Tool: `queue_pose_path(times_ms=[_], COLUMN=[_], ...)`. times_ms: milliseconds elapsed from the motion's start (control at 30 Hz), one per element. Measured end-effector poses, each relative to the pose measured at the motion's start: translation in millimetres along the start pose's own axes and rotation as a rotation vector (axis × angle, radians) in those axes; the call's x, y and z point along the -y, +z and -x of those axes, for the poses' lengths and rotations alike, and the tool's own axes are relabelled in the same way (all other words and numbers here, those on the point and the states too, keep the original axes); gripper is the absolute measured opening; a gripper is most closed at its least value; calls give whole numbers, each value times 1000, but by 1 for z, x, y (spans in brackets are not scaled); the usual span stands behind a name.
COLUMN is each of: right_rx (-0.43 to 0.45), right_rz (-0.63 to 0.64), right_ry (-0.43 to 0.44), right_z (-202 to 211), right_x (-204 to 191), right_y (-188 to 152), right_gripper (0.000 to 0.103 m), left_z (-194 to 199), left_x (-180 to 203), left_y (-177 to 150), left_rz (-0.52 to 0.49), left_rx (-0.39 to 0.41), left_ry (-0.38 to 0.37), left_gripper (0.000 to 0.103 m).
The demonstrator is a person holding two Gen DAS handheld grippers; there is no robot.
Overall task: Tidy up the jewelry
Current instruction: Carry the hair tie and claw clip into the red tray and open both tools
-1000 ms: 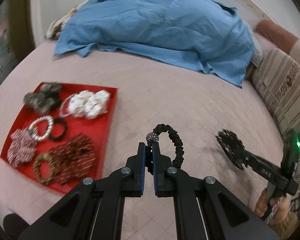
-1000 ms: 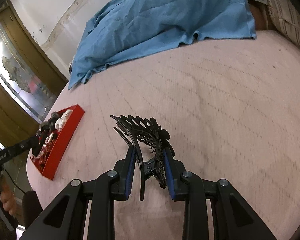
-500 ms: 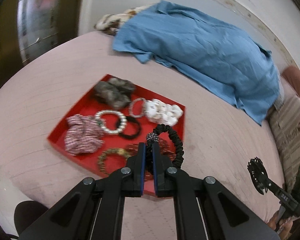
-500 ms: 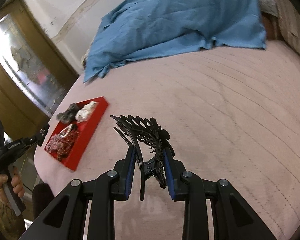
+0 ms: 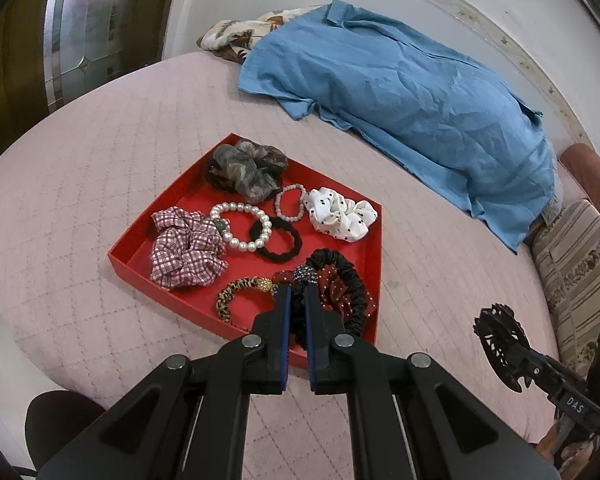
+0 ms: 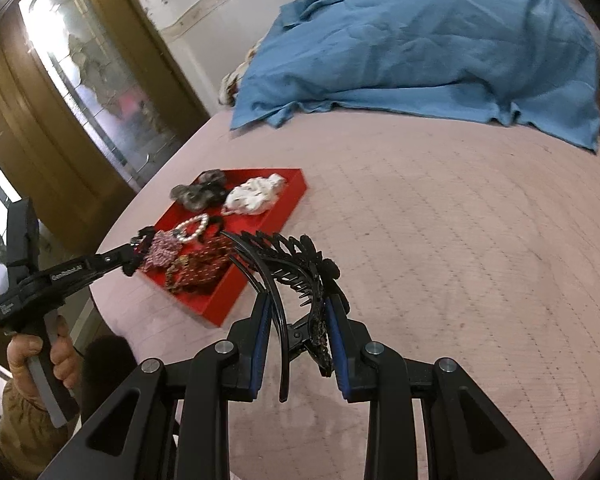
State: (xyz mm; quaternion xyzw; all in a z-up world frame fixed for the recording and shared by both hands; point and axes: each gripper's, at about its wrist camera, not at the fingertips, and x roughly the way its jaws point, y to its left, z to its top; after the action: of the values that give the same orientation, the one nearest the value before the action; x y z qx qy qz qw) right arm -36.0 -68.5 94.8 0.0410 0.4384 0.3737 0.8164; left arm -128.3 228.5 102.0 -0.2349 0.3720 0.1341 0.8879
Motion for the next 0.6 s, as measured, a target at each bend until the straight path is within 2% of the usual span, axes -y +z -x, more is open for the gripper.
queue_pose_path(times_ms=[200, 600], right_rx=[-21, -69], right_rz=[41, 115], right_ry=[-4, -12], right_z=[-8, -36], right_x=[-23, -61], right_y=[5, 17], right_gripper=[30, 30], left_z=[2, 4], left_x=[1, -13], left_y=[-4, -5], left_rz=[-31, -79], left_rx=[17, 47], left_ry=[12, 117], left_gripper=[6, 6])
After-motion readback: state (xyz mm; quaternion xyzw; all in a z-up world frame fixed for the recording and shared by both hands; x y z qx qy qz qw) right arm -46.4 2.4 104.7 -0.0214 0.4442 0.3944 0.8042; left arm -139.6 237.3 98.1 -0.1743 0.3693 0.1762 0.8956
